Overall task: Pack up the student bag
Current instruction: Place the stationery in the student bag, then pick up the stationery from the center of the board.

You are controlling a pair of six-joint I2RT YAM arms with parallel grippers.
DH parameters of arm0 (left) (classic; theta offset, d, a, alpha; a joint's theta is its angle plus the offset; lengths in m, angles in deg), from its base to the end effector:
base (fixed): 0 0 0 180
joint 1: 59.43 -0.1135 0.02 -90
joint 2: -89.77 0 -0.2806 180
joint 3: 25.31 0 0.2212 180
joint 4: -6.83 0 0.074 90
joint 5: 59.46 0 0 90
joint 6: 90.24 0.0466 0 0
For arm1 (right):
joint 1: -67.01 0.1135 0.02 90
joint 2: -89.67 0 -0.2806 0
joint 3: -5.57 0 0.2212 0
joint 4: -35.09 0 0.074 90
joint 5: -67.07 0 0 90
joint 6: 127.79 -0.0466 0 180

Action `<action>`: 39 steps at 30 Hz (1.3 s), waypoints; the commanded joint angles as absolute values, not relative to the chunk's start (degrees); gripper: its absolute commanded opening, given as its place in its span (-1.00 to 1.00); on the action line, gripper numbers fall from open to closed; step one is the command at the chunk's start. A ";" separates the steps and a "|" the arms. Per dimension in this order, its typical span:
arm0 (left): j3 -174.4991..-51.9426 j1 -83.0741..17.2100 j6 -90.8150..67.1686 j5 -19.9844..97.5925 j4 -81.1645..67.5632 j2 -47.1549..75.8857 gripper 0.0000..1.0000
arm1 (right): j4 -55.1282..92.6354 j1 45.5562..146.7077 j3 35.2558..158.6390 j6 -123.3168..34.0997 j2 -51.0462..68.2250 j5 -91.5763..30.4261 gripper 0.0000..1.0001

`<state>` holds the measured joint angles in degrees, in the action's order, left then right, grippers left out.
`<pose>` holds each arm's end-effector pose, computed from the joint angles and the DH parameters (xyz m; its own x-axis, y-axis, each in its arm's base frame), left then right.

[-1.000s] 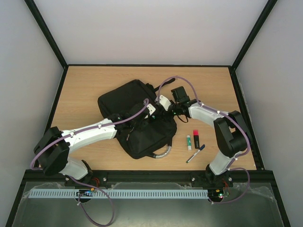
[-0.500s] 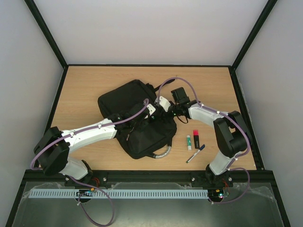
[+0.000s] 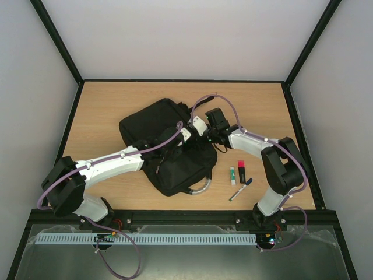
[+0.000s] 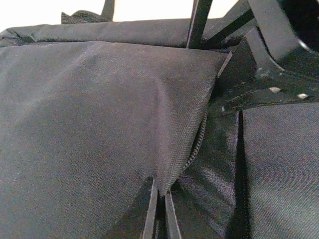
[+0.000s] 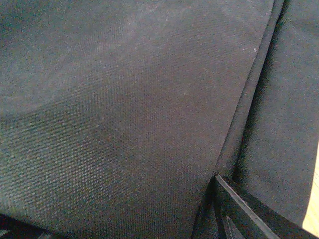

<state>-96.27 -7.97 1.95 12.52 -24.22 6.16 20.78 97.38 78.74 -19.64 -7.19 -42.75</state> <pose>0.1920 -0.2180 0.2622 -0.4070 0.5693 -0.7143 0.6205 0.7462 0.2412 0.2931 0.1900 0.2307 -0.2848 -0.5065 -0.8138 -0.8365 0.5460 -0.0471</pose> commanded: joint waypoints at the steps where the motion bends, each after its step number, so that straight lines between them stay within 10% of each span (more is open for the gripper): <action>1: -96.72 -7.53 2.26 14.63 -23.23 7.50 -0.95 | 22.54 98.16 80.70 -24.31 -7.11 -43.76 0.21; 18: -96.78 -6.21 2.25 13.23 -24.10 7.77 -0.95 | -6.06 97.76 72.02 -16.40 23.25 -39.66 0.35; 39: -97.35 -4.59 2.63 12.38 -25.42 8.01 -0.95 | -42.56 95.82 65.66 14.48 27.92 -23.93 -0.22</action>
